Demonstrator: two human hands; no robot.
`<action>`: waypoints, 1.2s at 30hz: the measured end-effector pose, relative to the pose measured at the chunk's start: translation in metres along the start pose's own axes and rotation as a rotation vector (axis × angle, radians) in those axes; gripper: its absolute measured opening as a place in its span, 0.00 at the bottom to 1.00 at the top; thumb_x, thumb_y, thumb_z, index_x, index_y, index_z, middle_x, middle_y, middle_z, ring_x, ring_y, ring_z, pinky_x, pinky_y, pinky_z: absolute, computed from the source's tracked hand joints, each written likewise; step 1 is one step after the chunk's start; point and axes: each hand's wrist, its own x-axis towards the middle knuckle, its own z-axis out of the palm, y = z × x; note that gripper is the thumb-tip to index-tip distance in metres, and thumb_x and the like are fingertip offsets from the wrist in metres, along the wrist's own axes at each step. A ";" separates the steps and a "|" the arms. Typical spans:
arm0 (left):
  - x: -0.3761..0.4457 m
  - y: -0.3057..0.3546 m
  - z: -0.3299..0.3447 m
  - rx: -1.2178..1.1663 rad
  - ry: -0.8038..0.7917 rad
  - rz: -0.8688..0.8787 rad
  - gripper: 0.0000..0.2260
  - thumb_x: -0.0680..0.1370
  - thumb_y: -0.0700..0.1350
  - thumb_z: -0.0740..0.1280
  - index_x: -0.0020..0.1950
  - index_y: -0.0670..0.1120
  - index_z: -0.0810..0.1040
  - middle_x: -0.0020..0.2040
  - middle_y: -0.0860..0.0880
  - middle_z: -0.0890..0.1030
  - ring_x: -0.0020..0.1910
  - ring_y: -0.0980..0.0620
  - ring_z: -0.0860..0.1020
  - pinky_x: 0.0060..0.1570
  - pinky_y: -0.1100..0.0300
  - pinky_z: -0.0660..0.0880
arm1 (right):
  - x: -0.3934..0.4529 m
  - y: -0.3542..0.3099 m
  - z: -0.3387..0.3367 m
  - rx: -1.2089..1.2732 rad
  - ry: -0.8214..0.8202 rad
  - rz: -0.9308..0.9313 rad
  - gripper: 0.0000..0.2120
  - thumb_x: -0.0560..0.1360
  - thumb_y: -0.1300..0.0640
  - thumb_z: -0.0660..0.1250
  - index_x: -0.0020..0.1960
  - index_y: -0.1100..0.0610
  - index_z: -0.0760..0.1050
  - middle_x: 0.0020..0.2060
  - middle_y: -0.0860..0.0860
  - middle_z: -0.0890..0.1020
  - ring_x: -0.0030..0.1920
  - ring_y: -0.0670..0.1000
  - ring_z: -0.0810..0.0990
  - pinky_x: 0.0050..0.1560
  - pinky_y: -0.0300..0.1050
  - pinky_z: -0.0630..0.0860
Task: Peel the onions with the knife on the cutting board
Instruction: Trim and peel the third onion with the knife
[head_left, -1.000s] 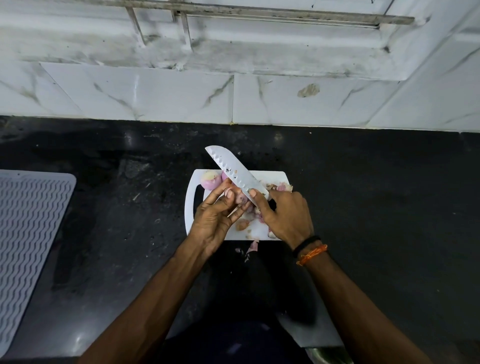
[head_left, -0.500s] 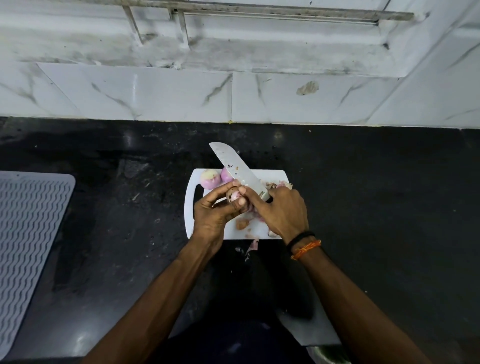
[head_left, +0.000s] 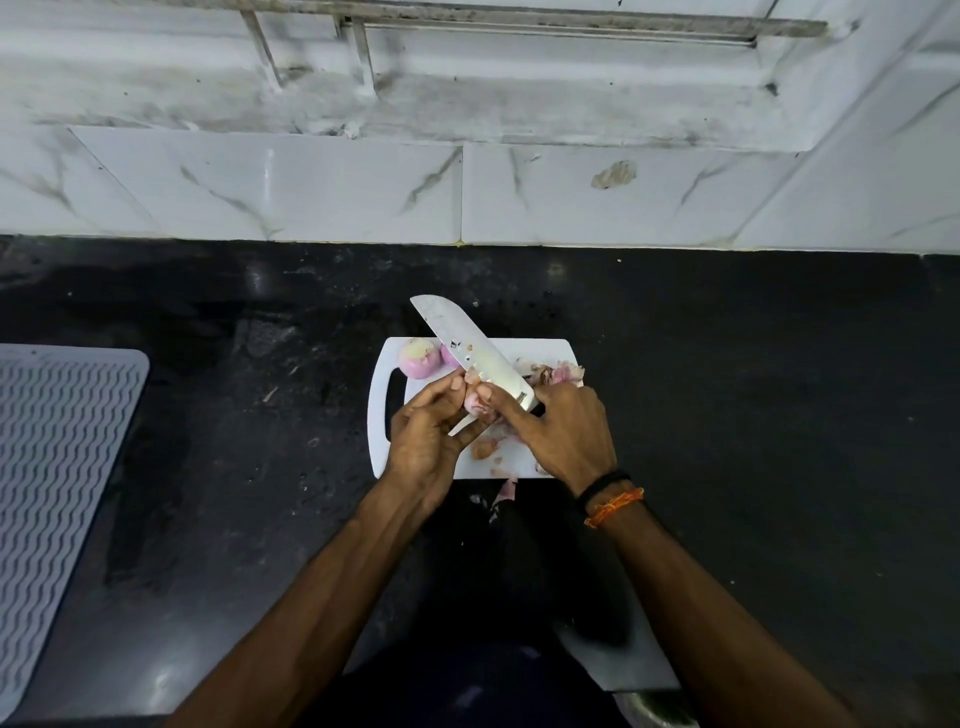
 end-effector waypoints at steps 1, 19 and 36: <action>0.000 0.000 0.001 -0.006 0.022 -0.001 0.11 0.80 0.38 0.66 0.62 0.39 0.80 0.56 0.41 0.84 0.54 0.45 0.83 0.54 0.49 0.81 | -0.002 0.001 0.002 0.005 0.004 -0.010 0.15 0.74 0.37 0.70 0.36 0.46 0.78 0.19 0.35 0.69 0.28 0.35 0.74 0.34 0.27 0.65; -0.002 0.009 0.004 -0.248 -0.076 -0.056 0.16 0.76 0.44 0.66 0.63 0.42 0.80 0.60 0.42 0.83 0.59 0.45 0.82 0.62 0.51 0.78 | -0.005 0.021 -0.008 -0.104 0.023 0.067 0.22 0.74 0.35 0.67 0.39 0.54 0.83 0.20 0.41 0.69 0.23 0.41 0.71 0.26 0.34 0.59; 0.009 0.008 0.003 -0.474 -0.006 -0.125 0.18 0.76 0.41 0.68 0.64 0.37 0.77 0.65 0.34 0.78 0.65 0.38 0.77 0.63 0.46 0.76 | 0.001 0.025 -0.005 -0.263 0.087 0.057 0.24 0.73 0.30 0.65 0.31 0.48 0.71 0.21 0.44 0.68 0.26 0.46 0.69 0.32 0.43 0.65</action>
